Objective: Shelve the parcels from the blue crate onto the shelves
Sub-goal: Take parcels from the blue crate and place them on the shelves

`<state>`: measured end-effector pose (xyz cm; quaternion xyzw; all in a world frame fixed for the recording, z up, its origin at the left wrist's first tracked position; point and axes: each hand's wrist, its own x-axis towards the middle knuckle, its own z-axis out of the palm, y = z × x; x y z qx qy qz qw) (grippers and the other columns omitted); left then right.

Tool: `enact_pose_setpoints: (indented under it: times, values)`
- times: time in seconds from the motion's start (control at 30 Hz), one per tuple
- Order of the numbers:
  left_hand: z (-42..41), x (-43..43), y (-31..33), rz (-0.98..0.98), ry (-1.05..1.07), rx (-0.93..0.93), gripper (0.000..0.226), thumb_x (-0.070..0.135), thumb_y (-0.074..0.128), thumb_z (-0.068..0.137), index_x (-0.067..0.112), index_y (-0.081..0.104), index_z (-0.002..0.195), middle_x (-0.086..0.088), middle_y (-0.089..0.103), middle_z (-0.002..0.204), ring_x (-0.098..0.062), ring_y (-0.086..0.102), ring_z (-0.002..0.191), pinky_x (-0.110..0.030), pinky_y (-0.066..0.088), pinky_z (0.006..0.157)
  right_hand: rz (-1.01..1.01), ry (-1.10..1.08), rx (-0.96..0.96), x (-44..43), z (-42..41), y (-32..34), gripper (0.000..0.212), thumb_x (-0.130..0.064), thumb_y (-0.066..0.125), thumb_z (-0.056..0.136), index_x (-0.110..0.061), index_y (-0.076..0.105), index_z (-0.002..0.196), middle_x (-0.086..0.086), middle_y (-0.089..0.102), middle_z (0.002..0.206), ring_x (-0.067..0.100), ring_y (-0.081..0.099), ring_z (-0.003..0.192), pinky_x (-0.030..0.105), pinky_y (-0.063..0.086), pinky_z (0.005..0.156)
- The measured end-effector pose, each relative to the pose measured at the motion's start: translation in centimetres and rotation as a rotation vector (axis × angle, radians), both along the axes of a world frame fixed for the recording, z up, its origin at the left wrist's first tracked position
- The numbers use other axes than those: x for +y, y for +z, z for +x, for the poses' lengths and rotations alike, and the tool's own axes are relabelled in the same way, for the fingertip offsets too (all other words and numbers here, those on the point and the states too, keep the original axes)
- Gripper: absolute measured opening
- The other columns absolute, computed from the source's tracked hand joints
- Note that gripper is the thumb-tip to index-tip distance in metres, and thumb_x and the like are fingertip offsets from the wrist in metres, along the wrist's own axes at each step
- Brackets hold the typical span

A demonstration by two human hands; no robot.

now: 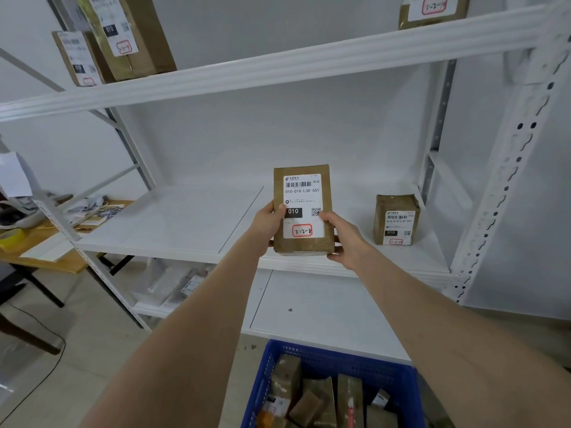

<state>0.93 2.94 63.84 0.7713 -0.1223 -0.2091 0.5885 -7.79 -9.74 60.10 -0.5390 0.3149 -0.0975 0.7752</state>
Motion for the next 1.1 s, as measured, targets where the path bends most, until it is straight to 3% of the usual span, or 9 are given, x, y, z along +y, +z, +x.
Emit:
enact_pose_setpoints:
  times: [0.17, 0.3, 0.43, 0.53, 0.63, 0.83, 1.0, 1.1]
  values:
    - [-0.4, 0.6, 1.1, -0.012, 0.038, -0.029, 0.034, 0.028, 0.044, 0.100, 0.022, 0.049, 0.134, -0.002, 0.064, 0.109, -0.023, 0.060, 0.095, -0.040, 0.047, 0.078, -0.045, -0.014, 0.007, 0.4, -0.1, 1.0, 0.048, -0.042, 0.064, 0.085, -0.013, 0.056, 0.122, 0.005, 0.064, 0.105, 0.025, 0.056, 0.102, 0.037, 0.038, 0.088]
    - [0.3, 1.3, 2.1, -0.015, 0.040, -0.045, 0.035, 0.025, 0.047, 0.099, 0.020, 0.050, 0.134, -0.003, 0.065, 0.109, -0.024, 0.062, 0.099, -0.043, 0.050, 0.086, -0.061, -0.047, -0.030, 1.0, 0.2, 2.0, 0.040, -0.036, 0.064, 0.088, -0.013, 0.056, 0.119, 0.001, 0.064, 0.093, 0.015, 0.057, 0.084, 0.029, 0.041, 0.075]
    - [1.1, 2.1, 2.8, -0.026, 0.031, -0.059, 0.034, 0.023, 0.046, 0.100, 0.019, 0.050, 0.133, -0.005, 0.065, 0.114, -0.025, 0.062, 0.099, -0.043, 0.051, 0.086, -0.088, -0.070, -0.046, 2.0, 1.0, 2.9, 0.037, -0.033, 0.063, 0.089, -0.013, 0.056, 0.119, 0.000, 0.064, 0.089, 0.014, 0.057, 0.080, 0.025, 0.041, 0.062]
    - [2.1, 3.2, 3.2, -0.018, 0.022, -0.079, 0.033, 0.022, 0.044, 0.101, 0.018, 0.051, 0.133, -0.007, 0.064, 0.120, -0.028, 0.061, 0.107, -0.047, 0.050, 0.092, -0.116, -0.082, -0.063, 3.1, 1.8, 3.7, 0.036, -0.032, 0.062, 0.089, -0.012, 0.056, 0.119, -0.001, 0.064, 0.089, 0.013, 0.057, 0.079, 0.025, 0.042, 0.060]
    - [3.2, 4.7, 3.9, -0.018, -0.009, -0.095, 0.031, 0.022, 0.041, 0.101, 0.017, 0.053, 0.130, -0.007, 0.064, 0.116, -0.027, 0.061, 0.101, -0.045, 0.051, 0.089, -0.138, -0.101, -0.075, 4.5, 2.8, 4.3, 0.032, -0.031, 0.063, 0.088, -0.012, 0.056, 0.114, 0.000, 0.064, 0.088, 0.013, 0.057, 0.078, 0.025, 0.042, 0.061]
    - [5.5, 8.4, 5.7, -0.015, -0.081, -0.131, 0.032, 0.022, 0.036, 0.103, 0.018, 0.053, 0.129, -0.002, 0.063, 0.105, -0.022, 0.061, 0.090, -0.038, 0.050, 0.078, -0.173, -0.154, -0.092, 7.9, 5.1, 5.7, 0.024, -0.030, 0.064, 0.086, -0.011, 0.060, 0.101, 0.001, 0.066, 0.084, 0.017, 0.060, 0.077, 0.026, 0.046, 0.065]
    - [7.2, 11.7, 7.4, -0.034, -0.119, -0.170, 0.032, 0.021, 0.036, 0.102, 0.019, 0.053, 0.129, -0.001, 0.065, 0.102, -0.019, 0.063, 0.083, -0.037, 0.052, 0.076, -0.226, -0.199, -0.132, 11.0, 6.9, 7.1, 0.029, -0.027, 0.064, 0.084, -0.011, 0.061, 0.108, 0.003, 0.069, 0.094, 0.024, 0.065, 0.092, 0.041, 0.053, 0.093]
    - [8.0, 13.1, 8.8, -0.060, -0.144, -0.189, 0.033, 0.022, 0.038, 0.102, 0.020, 0.052, 0.132, -0.001, 0.065, 0.106, -0.021, 0.063, 0.087, -0.037, 0.053, 0.077, -0.275, -0.245, -0.178, 12.4, 7.5, 8.5, 0.022, -0.024, 0.063, 0.084, -0.020, 0.060, 0.105, 0.003, 0.069, 0.103, 0.024, 0.065, 0.100, 0.045, 0.052, 0.094]
